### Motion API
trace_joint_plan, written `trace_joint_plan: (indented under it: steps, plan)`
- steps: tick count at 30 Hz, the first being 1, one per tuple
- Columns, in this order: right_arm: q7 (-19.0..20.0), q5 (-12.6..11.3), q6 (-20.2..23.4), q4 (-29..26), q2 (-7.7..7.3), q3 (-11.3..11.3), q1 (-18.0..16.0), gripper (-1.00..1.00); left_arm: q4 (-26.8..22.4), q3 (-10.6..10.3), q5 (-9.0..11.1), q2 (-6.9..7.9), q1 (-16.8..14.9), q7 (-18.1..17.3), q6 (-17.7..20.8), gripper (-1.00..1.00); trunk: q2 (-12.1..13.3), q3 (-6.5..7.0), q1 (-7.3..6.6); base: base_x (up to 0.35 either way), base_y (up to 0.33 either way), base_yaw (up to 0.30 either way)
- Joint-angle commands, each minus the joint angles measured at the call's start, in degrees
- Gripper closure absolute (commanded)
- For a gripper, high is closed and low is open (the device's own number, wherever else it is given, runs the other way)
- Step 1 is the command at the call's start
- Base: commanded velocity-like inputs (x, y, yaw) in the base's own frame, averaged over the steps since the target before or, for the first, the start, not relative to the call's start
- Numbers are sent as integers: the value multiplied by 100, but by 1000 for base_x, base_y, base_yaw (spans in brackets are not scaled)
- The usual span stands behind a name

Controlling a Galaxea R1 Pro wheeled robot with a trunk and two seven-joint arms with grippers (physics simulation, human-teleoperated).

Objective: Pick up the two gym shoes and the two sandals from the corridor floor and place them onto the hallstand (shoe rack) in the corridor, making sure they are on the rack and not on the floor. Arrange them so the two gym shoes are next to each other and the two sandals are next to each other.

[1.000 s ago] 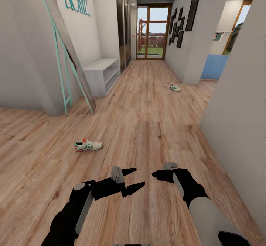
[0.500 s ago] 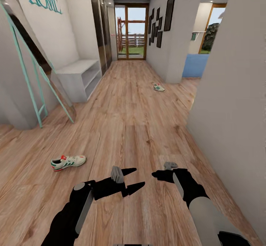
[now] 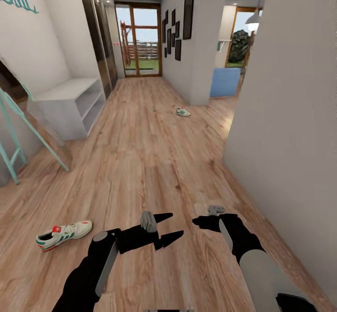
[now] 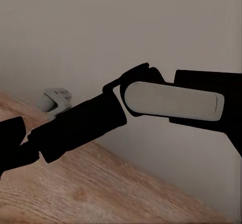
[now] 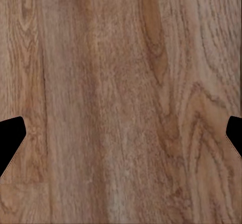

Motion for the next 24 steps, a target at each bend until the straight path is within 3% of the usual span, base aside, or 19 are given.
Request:
trace_joint_plan:
  steps: [1,24]
  plan:
    - [45,61,26,-8,9,-45,-4,-100,-1,0,34,1,-2,-11,60,-100,-2,-5,2,281,225,-300]
    - [45,60,26,-10,9,-45,-4,-100,-1,-1,34,1,1,-11,60,-100,-2,-5,2,178,272,-300]
